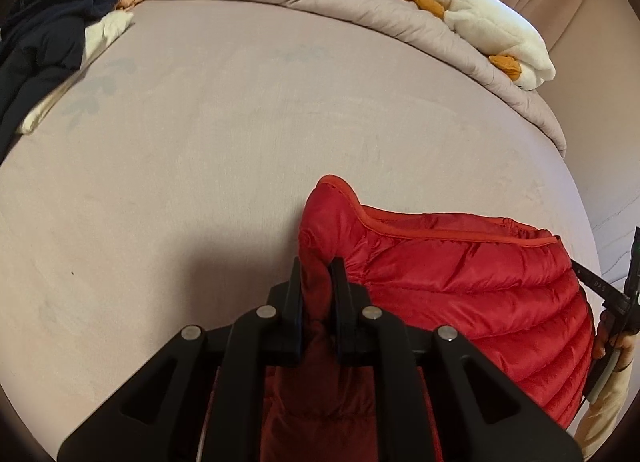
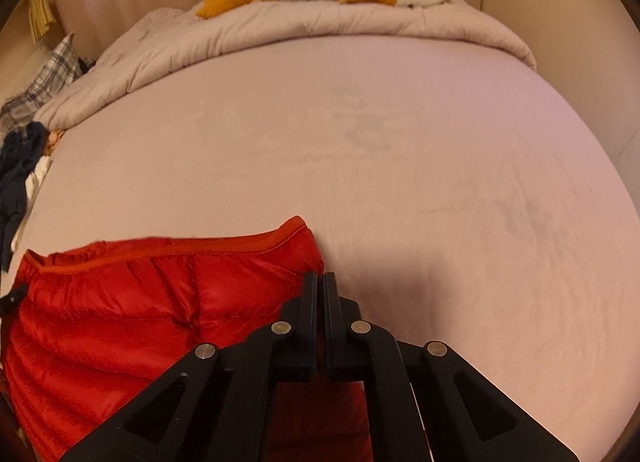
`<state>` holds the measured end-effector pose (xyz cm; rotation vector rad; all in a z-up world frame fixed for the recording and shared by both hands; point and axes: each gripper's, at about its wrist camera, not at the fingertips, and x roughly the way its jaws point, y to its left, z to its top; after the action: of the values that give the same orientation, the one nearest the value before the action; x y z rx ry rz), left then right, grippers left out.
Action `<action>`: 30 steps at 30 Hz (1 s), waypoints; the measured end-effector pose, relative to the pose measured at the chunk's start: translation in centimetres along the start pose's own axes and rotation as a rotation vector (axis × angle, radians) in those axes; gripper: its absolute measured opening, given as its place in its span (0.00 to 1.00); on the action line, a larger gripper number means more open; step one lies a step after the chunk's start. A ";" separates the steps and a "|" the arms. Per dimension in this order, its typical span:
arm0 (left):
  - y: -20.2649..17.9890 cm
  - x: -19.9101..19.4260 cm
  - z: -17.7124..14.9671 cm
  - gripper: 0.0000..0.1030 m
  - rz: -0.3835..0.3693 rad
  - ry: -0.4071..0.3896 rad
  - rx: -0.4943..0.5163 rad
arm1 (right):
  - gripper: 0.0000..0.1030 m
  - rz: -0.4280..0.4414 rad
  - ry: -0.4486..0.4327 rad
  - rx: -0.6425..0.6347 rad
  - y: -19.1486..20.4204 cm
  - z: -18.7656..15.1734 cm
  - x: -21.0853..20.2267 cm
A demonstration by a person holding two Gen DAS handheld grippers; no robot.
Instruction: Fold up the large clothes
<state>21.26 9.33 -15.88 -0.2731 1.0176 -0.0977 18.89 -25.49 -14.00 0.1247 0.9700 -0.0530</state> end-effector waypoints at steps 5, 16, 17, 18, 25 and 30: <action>0.0 -1.0 -0.4 0.18 0.013 -0.012 -0.020 | 0.02 -0.020 0.001 -0.012 0.4 0.0 -0.5; -1.3 -11.3 -2.0 0.85 -0.041 -0.185 -0.060 | 0.42 -0.082 -0.208 -0.056 1.4 -0.8 -10.1; -1.5 -12.5 -2.2 0.88 -0.052 -0.208 -0.061 | 0.50 -0.077 -0.236 -0.061 1.6 -1.0 -11.1; -1.8 -13.6 -2.5 0.95 -0.060 -0.227 -0.060 | 0.52 -0.071 -0.261 -0.068 1.7 -1.2 -12.2; -3.5 -18.1 -5.1 1.00 -0.081 -0.306 -0.036 | 0.78 -0.029 -0.399 -0.122 3.8 -3.2 -18.1; -3.6 -18.8 -7.2 1.00 -0.082 -0.299 -0.042 | 0.95 0.007 -0.454 -0.139 4.3 -4.6 -19.5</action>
<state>5.48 8.43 -2.96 -0.3561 0.7116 -0.1065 4.52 -20.83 -0.14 -0.0129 0.5176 -0.0061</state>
